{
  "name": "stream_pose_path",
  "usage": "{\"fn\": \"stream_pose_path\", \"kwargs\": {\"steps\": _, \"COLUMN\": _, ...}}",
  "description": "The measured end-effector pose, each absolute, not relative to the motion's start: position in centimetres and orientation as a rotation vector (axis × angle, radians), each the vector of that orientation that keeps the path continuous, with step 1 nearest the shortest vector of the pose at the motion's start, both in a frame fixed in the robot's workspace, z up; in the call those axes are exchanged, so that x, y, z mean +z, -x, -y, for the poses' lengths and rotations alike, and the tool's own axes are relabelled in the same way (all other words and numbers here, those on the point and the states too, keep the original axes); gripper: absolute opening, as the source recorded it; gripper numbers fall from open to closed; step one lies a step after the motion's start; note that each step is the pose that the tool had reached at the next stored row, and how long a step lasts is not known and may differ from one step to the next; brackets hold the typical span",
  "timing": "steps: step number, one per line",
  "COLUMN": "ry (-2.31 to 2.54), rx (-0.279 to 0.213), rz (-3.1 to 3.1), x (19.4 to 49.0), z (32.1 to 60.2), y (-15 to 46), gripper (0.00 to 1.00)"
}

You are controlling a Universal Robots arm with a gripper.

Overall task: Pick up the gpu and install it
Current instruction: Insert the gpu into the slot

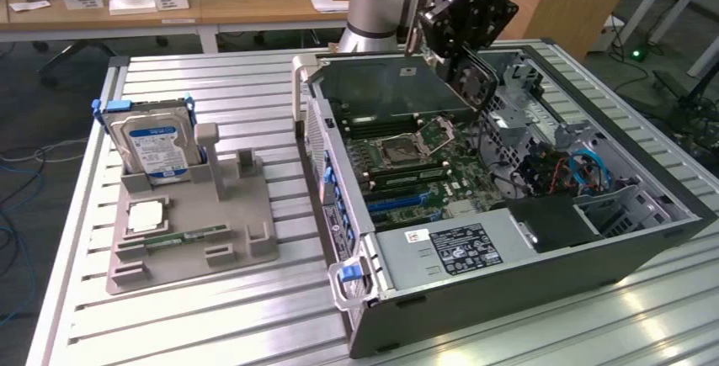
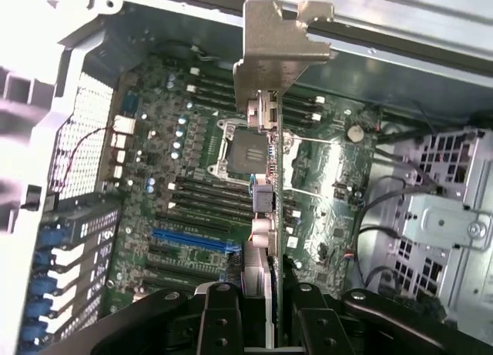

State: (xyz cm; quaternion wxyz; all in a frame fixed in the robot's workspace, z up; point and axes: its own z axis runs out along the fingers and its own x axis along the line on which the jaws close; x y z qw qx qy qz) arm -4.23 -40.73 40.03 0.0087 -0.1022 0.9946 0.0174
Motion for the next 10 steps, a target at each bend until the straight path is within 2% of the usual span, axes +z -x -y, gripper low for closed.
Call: {"fn": "stream_pose_path", "kwargs": {"steps": 10, "ry": 0.599, "rx": 0.054, "rz": -3.069, "x": 40.02, "z": 40.74, "y": 4.23, "gripper": 0.28}}
